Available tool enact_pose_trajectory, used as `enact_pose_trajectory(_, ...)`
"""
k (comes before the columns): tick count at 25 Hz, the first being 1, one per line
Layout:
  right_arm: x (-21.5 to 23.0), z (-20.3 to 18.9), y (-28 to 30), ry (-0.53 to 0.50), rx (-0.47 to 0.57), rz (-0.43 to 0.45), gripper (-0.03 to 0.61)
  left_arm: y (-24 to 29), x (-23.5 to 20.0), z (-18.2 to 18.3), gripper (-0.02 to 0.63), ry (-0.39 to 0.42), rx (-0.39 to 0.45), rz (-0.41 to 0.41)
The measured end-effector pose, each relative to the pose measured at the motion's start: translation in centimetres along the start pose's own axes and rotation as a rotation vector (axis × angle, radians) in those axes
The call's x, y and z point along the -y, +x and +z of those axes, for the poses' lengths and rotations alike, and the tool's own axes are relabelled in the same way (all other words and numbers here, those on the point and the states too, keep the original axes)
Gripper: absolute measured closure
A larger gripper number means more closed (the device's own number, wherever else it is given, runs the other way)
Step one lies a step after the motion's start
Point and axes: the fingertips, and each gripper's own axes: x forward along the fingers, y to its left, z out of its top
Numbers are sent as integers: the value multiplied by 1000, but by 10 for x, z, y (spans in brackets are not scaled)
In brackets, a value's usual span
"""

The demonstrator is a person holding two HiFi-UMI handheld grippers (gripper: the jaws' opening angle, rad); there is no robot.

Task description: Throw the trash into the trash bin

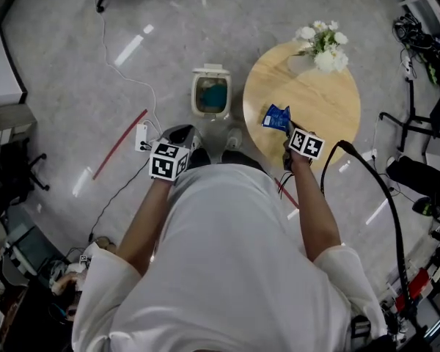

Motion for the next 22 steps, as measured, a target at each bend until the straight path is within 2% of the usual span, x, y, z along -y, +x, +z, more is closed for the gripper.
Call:
enact_pose_trajectory(12,-65,0,21,-95,-38,62,572,-19,-21,-25,611,-77,31,22)
enact_pose_trajectory(22,-110,0,36,-157,-78,123,572,-25,-36,-26,611,-109,57,38)
